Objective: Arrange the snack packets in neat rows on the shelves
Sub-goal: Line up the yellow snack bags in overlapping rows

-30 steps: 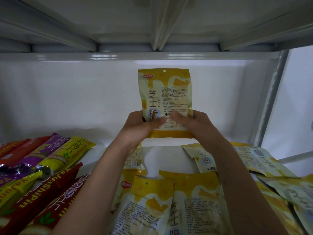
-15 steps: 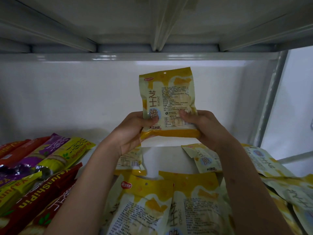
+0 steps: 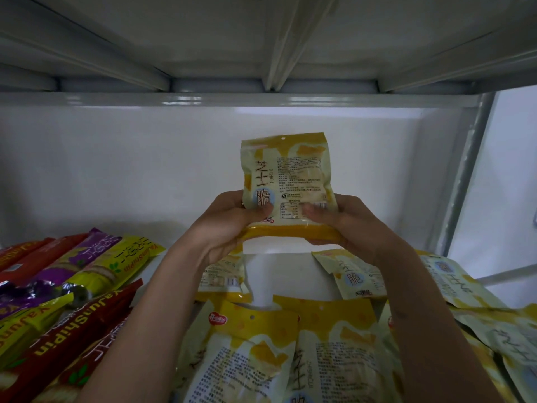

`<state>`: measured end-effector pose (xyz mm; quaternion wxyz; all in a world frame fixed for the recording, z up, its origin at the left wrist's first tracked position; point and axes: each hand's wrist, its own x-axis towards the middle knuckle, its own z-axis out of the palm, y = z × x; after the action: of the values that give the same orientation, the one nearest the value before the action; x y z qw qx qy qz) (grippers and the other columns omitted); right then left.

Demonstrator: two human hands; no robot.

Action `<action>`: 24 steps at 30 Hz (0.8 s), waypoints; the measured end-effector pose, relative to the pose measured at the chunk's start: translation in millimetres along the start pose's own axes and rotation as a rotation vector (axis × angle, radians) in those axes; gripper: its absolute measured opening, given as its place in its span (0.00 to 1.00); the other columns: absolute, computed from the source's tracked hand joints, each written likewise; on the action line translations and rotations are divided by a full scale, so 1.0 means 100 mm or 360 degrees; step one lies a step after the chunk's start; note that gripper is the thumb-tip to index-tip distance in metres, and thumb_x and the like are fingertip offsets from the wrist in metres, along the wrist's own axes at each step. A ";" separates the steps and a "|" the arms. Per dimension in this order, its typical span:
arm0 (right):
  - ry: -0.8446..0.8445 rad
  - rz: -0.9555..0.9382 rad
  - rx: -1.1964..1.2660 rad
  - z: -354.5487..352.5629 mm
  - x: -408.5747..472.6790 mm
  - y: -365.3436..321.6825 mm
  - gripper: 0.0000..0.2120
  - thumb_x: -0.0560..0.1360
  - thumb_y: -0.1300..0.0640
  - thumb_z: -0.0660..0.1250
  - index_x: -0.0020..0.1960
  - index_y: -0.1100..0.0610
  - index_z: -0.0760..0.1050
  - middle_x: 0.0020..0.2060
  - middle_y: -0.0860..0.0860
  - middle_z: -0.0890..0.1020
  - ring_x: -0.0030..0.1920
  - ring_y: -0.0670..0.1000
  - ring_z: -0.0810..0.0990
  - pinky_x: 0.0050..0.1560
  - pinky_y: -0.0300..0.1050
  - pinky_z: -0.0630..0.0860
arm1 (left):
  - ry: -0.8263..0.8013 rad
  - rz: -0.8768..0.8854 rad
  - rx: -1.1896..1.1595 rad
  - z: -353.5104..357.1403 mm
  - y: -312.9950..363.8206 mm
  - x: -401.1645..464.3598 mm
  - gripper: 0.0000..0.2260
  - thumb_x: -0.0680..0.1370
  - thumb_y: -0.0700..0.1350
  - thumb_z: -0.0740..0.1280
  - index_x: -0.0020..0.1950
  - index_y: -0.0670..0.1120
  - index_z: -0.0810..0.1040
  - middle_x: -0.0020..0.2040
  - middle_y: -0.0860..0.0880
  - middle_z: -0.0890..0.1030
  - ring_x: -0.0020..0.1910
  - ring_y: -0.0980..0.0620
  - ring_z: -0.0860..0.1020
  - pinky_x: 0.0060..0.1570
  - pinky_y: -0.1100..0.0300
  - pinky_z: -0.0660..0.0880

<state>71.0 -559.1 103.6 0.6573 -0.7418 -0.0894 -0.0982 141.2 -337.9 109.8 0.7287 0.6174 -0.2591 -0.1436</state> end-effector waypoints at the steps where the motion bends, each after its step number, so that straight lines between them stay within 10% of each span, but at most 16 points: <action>1: 0.0006 0.0006 -0.0054 0.00 0.00 -0.01 0.18 0.74 0.48 0.74 0.61 0.53 0.83 0.52 0.51 0.88 0.45 0.53 0.87 0.43 0.44 0.83 | -0.0002 -0.0012 -0.0034 -0.01 0.01 0.00 0.12 0.79 0.34 0.70 0.63 0.39 0.82 0.57 0.41 0.87 0.56 0.43 0.86 0.56 0.52 0.84; 6: 0.0015 -0.0020 -0.0215 -0.03 0.00 -0.01 0.22 0.72 0.43 0.73 0.60 0.55 0.82 0.40 0.58 0.85 0.34 0.52 0.81 0.36 0.44 0.79 | 0.0030 -0.0037 -0.0111 0.00 0.01 0.01 0.20 0.72 0.39 0.75 0.63 0.38 0.82 0.58 0.40 0.86 0.57 0.42 0.86 0.55 0.50 0.84; 11: -0.0045 -0.0058 -0.0138 -0.01 0.03 0.02 0.22 0.71 0.49 0.78 0.62 0.55 0.82 0.49 0.60 0.85 0.35 0.52 0.77 0.36 0.44 0.77 | 0.0074 -0.0037 0.0018 0.06 -0.02 0.00 0.15 0.77 0.43 0.75 0.62 0.41 0.83 0.56 0.43 0.88 0.55 0.45 0.87 0.56 0.51 0.84; 24: 0.0149 0.0069 0.0139 0.04 0.05 -0.02 0.20 0.78 0.45 0.70 0.60 0.60 0.83 0.54 0.55 0.88 0.56 0.57 0.87 0.65 0.57 0.80 | 0.0053 -0.0066 0.0100 0.09 -0.02 -0.01 0.17 0.76 0.45 0.75 0.64 0.43 0.83 0.57 0.45 0.88 0.56 0.46 0.86 0.59 0.49 0.81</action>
<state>75.1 -554.4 106.6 0.6945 -0.7088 -0.0467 -0.1146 136.1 -345.1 108.9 0.7101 0.6475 -0.2385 -0.1403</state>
